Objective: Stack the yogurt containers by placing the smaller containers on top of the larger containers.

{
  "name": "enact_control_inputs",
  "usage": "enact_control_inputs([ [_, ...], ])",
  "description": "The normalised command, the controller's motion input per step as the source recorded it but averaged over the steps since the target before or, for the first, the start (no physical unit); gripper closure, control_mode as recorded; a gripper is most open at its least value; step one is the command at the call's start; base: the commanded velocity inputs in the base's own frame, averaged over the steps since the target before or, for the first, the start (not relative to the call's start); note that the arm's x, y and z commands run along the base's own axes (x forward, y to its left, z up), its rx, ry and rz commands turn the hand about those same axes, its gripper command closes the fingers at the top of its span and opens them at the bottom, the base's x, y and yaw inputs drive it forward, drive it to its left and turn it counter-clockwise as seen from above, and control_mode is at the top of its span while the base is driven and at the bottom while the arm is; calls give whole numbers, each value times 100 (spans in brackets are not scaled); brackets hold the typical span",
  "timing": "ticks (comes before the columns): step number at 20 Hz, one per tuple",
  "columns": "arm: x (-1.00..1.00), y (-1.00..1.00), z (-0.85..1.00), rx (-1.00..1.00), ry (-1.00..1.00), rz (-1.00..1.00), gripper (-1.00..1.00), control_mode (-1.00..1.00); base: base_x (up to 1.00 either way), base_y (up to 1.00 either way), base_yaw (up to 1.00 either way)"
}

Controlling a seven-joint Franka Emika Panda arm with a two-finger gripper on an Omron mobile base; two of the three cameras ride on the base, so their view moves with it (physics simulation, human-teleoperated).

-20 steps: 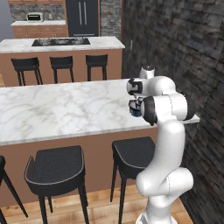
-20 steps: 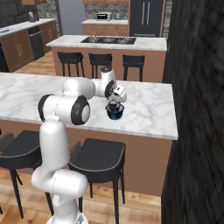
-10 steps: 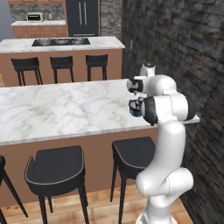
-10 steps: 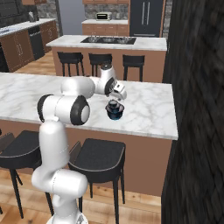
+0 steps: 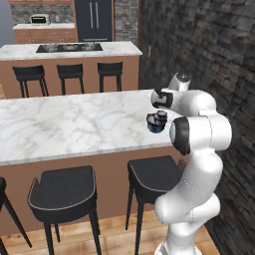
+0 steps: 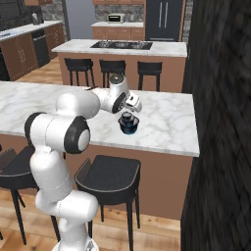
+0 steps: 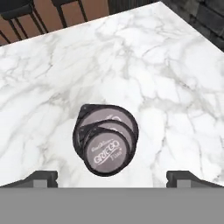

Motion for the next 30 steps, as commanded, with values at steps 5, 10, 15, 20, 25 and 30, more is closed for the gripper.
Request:
enact_control_inputs([
  [5,-77,-14,9,0,-35,5,-100,-100,0,0,0],
  [10,-73,-5,15,0,-35,6,-100,-100,0,0,0],
  [15,-70,0,18,0,-33,8,-100,-100,0,0,0],
  [20,-80,0,16,0,-29,7,-100,-100,0,0,0],
  [25,-80,-1,14,0,-28,8,-100,-100,0,0,0],
  [30,-81,-5,12,0,-26,9,-100,-100,0,0,0],
])
